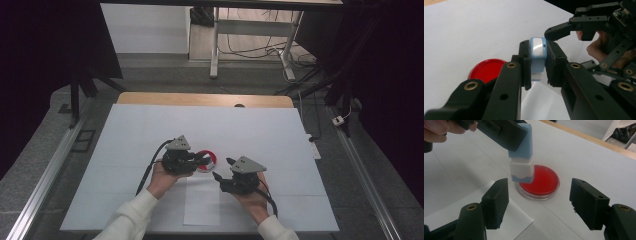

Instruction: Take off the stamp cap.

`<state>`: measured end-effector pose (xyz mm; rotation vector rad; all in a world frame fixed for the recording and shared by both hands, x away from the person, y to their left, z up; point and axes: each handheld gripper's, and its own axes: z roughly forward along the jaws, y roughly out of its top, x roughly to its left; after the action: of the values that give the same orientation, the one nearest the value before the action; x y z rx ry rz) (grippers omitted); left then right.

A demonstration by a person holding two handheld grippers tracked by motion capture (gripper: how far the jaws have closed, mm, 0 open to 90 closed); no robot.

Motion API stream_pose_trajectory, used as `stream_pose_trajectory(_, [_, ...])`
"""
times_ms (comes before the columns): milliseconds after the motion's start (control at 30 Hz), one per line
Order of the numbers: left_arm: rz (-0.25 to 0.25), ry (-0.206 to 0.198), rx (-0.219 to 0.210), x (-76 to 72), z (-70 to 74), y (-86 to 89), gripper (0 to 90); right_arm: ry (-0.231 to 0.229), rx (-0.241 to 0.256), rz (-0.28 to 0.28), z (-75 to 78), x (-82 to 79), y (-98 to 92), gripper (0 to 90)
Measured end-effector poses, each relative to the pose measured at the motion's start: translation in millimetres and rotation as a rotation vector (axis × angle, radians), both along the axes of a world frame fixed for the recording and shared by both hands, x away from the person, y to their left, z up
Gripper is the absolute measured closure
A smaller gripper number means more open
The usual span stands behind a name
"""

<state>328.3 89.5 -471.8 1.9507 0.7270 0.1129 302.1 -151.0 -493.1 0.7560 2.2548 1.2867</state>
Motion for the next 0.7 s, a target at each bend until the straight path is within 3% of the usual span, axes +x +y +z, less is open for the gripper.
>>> stream_pose_trajectory(367, [0.000,0.001,-0.007,-0.6,-0.3,-2.0,75.6,-0.016,-0.032,0.005,-7.1,-4.6,17.5,34.4])
stream_pose_trajectory(700, [0.000,0.004,-0.022,-0.6,0.7,-1.0,75.6,-0.018,-0.048,-0.014,-10.3,-4.6,20.9,39.6])
